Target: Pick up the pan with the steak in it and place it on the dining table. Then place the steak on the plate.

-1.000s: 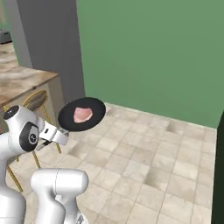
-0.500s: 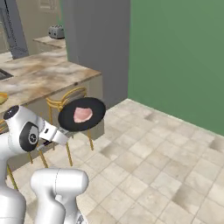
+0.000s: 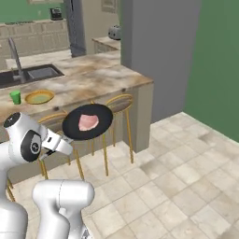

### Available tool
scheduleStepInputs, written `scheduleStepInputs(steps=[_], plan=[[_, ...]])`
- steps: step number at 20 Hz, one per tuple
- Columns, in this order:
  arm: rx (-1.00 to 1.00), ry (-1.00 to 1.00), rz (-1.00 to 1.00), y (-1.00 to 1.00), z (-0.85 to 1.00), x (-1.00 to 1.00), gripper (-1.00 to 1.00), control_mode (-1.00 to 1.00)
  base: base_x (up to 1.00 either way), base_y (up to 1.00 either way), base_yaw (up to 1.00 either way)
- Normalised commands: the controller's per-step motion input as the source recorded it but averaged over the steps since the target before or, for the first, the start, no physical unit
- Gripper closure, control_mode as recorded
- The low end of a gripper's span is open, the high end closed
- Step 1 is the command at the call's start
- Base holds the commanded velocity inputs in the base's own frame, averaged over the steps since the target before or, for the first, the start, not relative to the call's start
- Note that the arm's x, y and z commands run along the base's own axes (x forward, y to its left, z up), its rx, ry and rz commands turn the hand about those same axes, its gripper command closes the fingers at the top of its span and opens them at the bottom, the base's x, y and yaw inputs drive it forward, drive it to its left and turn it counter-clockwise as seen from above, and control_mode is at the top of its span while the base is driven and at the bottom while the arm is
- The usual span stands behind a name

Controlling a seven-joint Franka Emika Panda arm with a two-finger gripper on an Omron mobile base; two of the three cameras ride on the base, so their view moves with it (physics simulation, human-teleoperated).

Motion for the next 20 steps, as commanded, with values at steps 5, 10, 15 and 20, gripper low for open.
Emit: scheduleStepInputs(steps=[5,10,15,20], plan=[[0.0,0.0,0.0,0.0,0.0,0.0,1.0,1.0,0.0,0.0,0.48],[0.0,0.0,0.0,0.0,0.0,0.0,1.0,1.0,0.0,0.0,0.48],[0.0,0.0,0.0,0.0,0.0,0.0,1.0,1.0,0.0,0.0,0.47],[0.0,0.0,0.0,0.0,0.0,0.0,1.0,1.0,0.0,0.0,0.47]])
